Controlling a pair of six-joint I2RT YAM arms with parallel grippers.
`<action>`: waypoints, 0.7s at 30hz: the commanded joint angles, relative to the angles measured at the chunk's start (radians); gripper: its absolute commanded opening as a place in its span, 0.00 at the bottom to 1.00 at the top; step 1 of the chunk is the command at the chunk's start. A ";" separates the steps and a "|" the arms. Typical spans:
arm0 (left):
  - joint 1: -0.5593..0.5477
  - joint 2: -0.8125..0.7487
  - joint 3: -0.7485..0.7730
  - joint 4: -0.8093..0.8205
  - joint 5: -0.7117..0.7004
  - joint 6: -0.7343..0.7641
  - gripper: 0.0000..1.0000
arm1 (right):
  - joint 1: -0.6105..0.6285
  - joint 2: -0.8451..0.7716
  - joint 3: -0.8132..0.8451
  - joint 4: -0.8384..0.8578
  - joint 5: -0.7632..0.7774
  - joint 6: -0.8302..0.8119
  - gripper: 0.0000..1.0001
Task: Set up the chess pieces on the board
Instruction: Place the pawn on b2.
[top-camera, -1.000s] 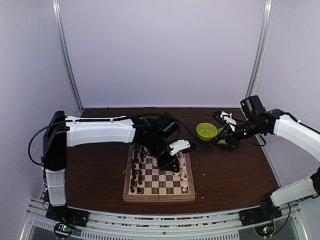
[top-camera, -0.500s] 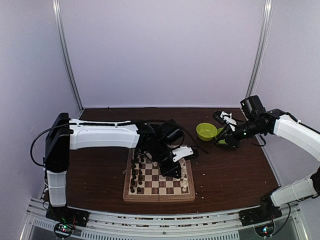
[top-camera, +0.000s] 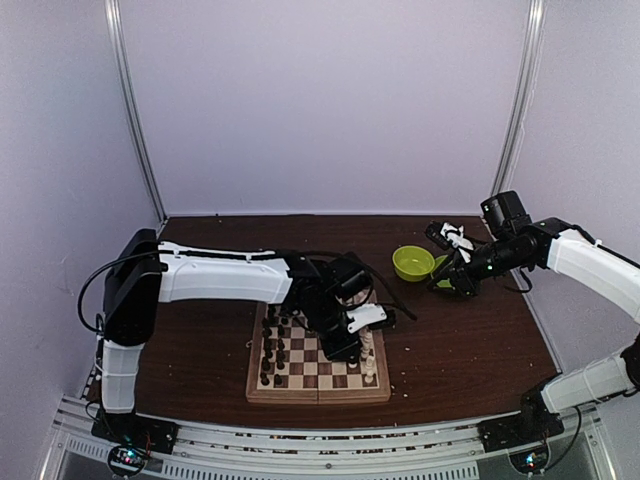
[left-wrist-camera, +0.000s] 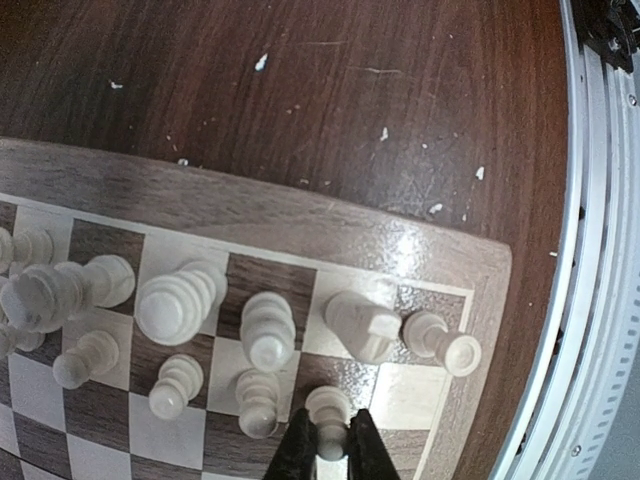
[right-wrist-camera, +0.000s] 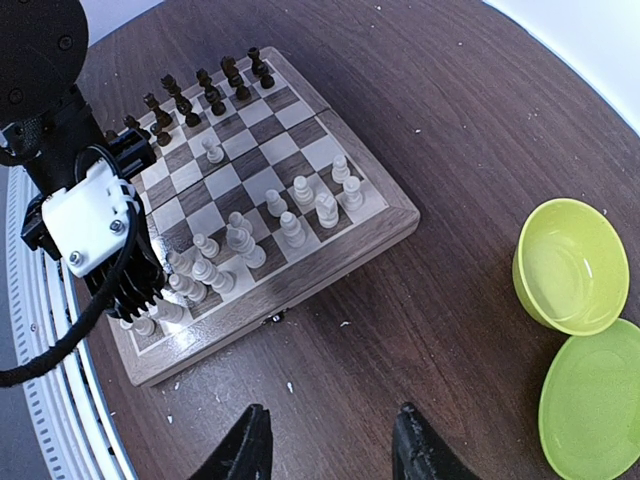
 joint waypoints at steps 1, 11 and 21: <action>-0.007 0.017 0.039 0.008 0.002 0.016 0.07 | -0.005 0.001 0.032 -0.005 0.008 -0.008 0.41; -0.018 0.040 0.051 -0.028 0.012 0.038 0.07 | -0.005 0.002 0.033 -0.006 0.007 -0.009 0.41; -0.022 0.049 0.054 -0.031 -0.025 0.034 0.08 | -0.005 0.001 0.033 -0.006 0.007 -0.007 0.41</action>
